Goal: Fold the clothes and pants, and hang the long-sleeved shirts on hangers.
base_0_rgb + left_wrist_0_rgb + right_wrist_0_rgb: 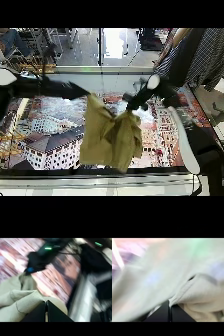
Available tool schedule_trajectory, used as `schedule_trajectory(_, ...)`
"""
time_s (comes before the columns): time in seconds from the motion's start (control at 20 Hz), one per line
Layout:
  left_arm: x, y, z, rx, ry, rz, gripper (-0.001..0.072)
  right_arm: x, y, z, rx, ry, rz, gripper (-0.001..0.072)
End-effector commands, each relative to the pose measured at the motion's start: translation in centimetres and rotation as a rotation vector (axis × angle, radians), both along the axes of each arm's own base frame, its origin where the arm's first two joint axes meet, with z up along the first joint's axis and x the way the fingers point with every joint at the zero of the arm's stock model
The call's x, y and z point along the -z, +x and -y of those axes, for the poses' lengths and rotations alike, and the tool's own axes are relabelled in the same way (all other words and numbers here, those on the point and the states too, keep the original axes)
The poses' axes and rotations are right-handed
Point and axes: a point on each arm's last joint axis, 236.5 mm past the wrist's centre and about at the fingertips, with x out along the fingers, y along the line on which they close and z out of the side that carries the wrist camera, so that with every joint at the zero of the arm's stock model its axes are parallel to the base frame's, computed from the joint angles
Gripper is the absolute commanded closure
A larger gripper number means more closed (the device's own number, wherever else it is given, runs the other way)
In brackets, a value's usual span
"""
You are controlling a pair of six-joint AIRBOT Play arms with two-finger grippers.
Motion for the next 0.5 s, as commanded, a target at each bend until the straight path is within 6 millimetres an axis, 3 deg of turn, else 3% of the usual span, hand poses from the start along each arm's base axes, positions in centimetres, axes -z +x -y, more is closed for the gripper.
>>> schedule_trajectory(0.0, -5.6, 4.0, -4.2, -0.213, -0.086, 0.088, 0.0700, -11.2, 1.8, 0.9, -0.027, 0.080, 0.306, 0.0691)
schedule_trajectory(0.15, -12.9, 2.4, -6.4, -0.253, -0.147, 0.234, 0.0700, -18.2, 1.4, -3.0, -0.169, 0.246, 0.602, 0.0692)
schedule_trajectory(0.25, -16.5, 0.2, -8.2, -0.294, -0.133, 0.339, 0.0700, -21.4, -0.8, -4.6, -0.321, 0.237, 0.750, 0.0693)
schedule_trajectory(0.3, -16.4, -0.6, -9.2, -0.318, -0.074, 0.359, 0.0700, -22.0, -1.5, -4.2, -0.367, 0.180, 0.794, 0.0695)
schedule_trajectory(0.35, -14.9, -1.2, -10.2, -0.332, 0.016, 0.339, 0.0700, -21.7, -2.0, -2.8, -0.388, 0.089, 0.797, 0.0695)
schedule_trajectory(0.45, -9.4, -2.6, -10.8, -0.297, 0.142, 0.155, 0.0700, -19.7, -2.5, -0.3, -0.382, -0.039, 0.727, 0.0695)
